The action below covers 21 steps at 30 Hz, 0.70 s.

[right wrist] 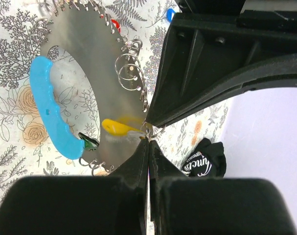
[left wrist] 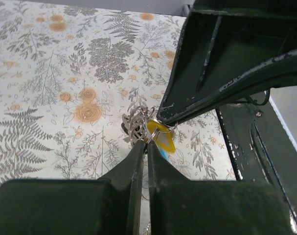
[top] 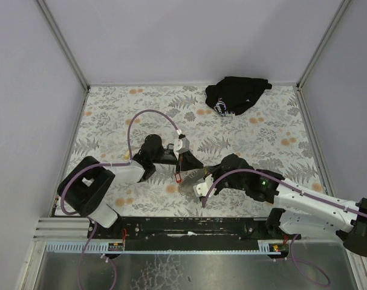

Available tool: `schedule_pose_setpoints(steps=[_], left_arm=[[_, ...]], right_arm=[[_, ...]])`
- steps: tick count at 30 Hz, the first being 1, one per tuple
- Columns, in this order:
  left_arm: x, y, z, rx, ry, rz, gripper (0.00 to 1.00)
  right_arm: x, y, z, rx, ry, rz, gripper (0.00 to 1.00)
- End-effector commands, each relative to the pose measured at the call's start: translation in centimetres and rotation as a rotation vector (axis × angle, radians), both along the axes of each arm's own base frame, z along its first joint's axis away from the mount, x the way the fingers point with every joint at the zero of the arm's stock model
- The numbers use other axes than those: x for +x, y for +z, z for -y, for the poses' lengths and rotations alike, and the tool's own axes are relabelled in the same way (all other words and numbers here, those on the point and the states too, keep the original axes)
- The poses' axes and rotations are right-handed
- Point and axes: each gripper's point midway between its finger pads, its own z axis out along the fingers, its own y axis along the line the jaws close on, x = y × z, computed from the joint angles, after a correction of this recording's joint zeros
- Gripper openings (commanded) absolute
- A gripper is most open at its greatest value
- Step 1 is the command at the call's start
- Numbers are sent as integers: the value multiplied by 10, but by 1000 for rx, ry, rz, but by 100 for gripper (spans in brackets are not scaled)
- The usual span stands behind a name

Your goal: Put the keys on the keyring

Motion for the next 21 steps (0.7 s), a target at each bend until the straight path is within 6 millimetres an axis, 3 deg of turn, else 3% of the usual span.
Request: schedule_pose_setpoints(steps=[1, 16, 21], left_arm=[[26, 19, -7, -87, 209, -67, 0], [35, 46, -19, -332, 446, -290, 0], [37, 44, -27, -354, 512, -309, 0]], right_arm=[[-3, 0, 0, 69, -41, -28, 0], [4, -31, -11, 151, -101, -56, 0], [10, -26, -7, 239, -174, -35, 0]])
